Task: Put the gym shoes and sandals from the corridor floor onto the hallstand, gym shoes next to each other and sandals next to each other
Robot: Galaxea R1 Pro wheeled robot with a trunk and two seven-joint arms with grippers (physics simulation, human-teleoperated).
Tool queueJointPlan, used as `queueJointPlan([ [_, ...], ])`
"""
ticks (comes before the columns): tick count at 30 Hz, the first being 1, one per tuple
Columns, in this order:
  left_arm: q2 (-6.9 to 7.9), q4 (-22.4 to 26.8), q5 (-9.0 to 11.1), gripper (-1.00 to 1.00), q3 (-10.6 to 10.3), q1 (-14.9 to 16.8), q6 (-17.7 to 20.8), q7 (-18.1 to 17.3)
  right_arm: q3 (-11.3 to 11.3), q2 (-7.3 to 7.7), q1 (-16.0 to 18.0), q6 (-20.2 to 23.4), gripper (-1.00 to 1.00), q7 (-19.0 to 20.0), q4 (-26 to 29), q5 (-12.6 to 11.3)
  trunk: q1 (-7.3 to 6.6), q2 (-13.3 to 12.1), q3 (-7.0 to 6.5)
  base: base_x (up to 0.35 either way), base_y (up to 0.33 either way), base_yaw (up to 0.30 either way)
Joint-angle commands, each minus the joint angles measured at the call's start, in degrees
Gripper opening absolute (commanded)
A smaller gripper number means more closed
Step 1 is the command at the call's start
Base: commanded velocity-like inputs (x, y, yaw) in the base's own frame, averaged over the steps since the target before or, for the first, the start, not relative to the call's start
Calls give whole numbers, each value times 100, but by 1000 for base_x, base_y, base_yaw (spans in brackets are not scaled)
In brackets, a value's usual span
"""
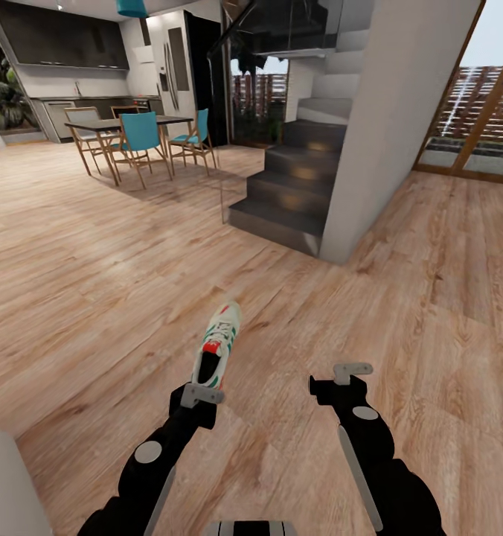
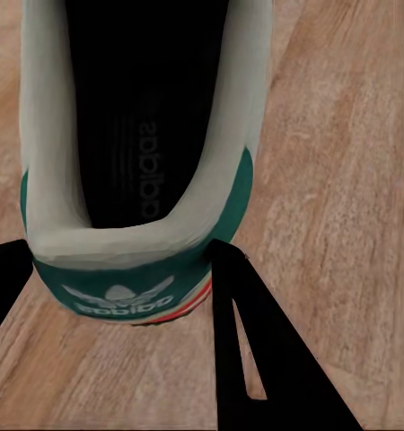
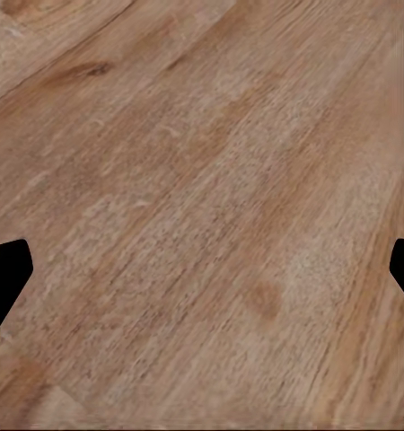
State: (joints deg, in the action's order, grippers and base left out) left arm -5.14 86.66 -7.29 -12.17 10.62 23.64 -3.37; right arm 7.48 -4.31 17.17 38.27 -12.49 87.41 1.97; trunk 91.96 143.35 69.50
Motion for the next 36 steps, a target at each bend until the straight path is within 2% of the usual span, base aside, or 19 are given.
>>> queueJointPlan([
  [1,-3,10,-62,-100,5,2,33,-41,8,1,3,35,100,-18,4,19,-4,2,4,-269,-182,0],
  [7,3,20,-62,-100,21,2,-15,-78,2,1,4,-44,100,-9,5,20,-4,2,4,-290,-136,0],
  [10,19,22,-57,-100,58,2,-60,-93,0,1,0,-335,100,-2,4,22,-4,2,4,-320,-62,0],
  [12,29,22,-52,-100,150,2,-179,-98,0,7,-5,-928,100,-6,4,23,-4,2,4,-329,-17,0],
  [13,25,20,-48,-100,243,-1,-348,-96,0,8,-8,-1381,100,-7,4,23,-4,2,4,-332,-7,0],
  [14,21,19,-47,-100,304,-10,-467,-95,1,9,-11,-1659,100,-7,4,23,-4,2,4,-333,-4,0],
  [18,7,18,5,-100,430,-151,-701,-94,0,9,-31,-2241,100,-9,4,23,-4,2,4,-334,-2,0],
  [23,23,14,171,-100,427,-226,-744,-79,-1,9,-108,-2305,100,-20,14,23,-4,2,4,-323,0,0],
  [28,17,15,190,-100,400,-234,-694,-60,-1,9,-123,-2220,100,-25,28,25,-4,2,4,-229,-72,0],
  [33,21,9,192,-100,411,-235,-686,-69,-1,3,-126,-2176,100,-30,30,23,-4,2,4,-94,-261,0],
  [36,28,9,193,-100,415,-235,-686,-79,-1,2,-124,-1982,100,-33,30,23,-4,2,4,-18,-317,0],
])
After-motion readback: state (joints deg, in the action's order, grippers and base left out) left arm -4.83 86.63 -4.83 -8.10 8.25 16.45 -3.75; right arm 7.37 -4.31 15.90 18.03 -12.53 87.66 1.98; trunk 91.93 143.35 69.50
